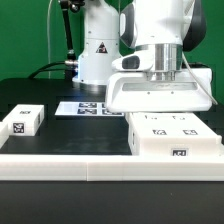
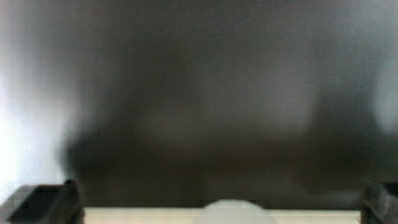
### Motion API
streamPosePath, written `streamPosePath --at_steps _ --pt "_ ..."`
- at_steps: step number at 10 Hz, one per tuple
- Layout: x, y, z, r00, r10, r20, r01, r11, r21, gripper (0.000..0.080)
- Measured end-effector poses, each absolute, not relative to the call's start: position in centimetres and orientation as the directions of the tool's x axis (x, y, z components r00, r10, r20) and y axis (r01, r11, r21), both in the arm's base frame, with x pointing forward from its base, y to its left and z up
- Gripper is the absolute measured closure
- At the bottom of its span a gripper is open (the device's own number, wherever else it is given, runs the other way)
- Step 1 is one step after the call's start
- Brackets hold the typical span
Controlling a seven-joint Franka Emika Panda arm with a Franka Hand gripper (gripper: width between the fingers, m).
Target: Assemble cabinet
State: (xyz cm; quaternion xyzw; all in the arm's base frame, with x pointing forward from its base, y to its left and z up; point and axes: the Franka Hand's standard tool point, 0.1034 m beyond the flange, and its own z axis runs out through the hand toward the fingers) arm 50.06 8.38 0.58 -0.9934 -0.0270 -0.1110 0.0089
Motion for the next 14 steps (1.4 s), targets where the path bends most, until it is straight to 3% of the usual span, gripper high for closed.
streamPosePath --at_steps 4,5,6,7,12,14 --pt "50.0 8.3 0.6 0.969 0.076 0.237 0.079 -0.997 -0.005 0.0542" --pt "49.9 8.3 0.5 0.968 0.08 0.237 0.083 -0.997 -0.004 0.0542" --pt "49.8 8.3 0.5 0.968 0.089 0.235 0.092 -0.996 -0.002 0.069" --pt "49.8 8.3 0.5 0.968 0.089 0.235 0.092 -0.996 -0.002 0.0764" --pt "49.8 8.3 0.5 0.968 0.091 0.235 0.094 -0.996 -0.002 0.0797" --pt "49.8 8.4 2.5 0.966 0.108 0.233 0.112 -0.994 -0.003 0.0797"
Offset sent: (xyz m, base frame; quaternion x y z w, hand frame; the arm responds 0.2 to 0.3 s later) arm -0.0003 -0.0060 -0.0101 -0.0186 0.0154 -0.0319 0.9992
